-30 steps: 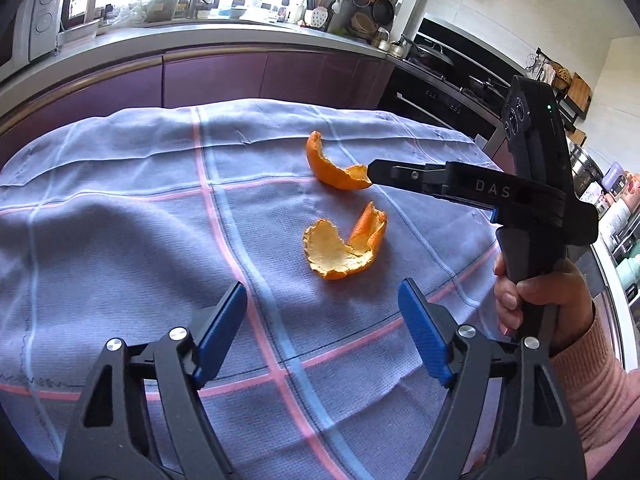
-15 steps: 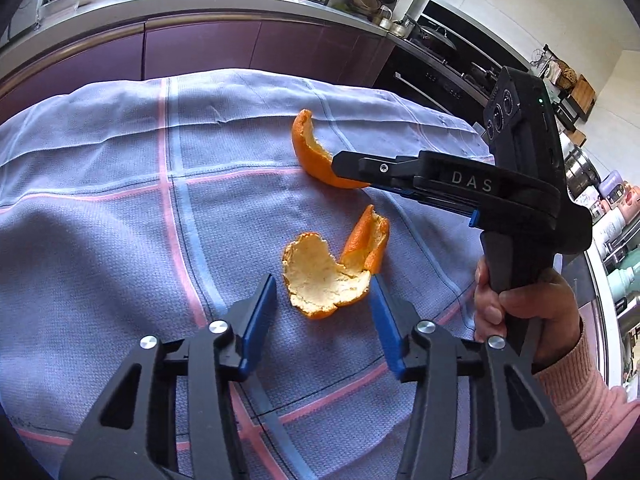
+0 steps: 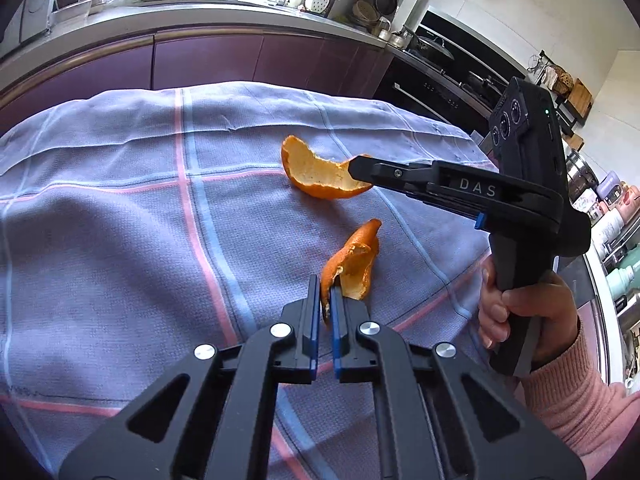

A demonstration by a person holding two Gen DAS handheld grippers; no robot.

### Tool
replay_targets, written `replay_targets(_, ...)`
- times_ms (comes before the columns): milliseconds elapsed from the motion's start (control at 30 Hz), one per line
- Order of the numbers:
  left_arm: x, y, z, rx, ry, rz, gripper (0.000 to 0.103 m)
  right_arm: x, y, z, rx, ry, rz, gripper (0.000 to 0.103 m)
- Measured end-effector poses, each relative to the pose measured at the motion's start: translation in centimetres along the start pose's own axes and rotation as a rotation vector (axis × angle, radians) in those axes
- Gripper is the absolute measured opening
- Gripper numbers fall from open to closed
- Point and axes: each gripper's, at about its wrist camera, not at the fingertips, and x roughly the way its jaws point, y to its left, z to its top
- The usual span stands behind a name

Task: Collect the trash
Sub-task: 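Grasp an orange peel with the left tool while the right tool grasps another, then lift both orange peels and carry them to the teal bin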

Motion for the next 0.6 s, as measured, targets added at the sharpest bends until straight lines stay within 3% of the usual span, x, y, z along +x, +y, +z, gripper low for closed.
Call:
replay_targets(267,-5.9,2.8,-1.6,-0.047,-0.065,0.023,0.005,-1.7,1.5,-2.1,-0.017,0.014,0.077,0.012)
replay_targets(433,-8.1,5.2,-3.3,-0.090,-0.059,0.047,0.005,-1.7,2.3,-4.1,-0.029,0.065,0.101,0.012)
replay_targets(567,-8.2,7.2,-4.9,-0.130,-0.040,0.066,0.005,-0.9,2.0,-5.1,-0.016,0.096,0.073,0.017)
replay_targets(600,-8.2,7.6,-5.1,-0.141,-0.035,0.066,0.005,-0.7,1.8,-5.1,-0.010,0.103,0.068,0.022)
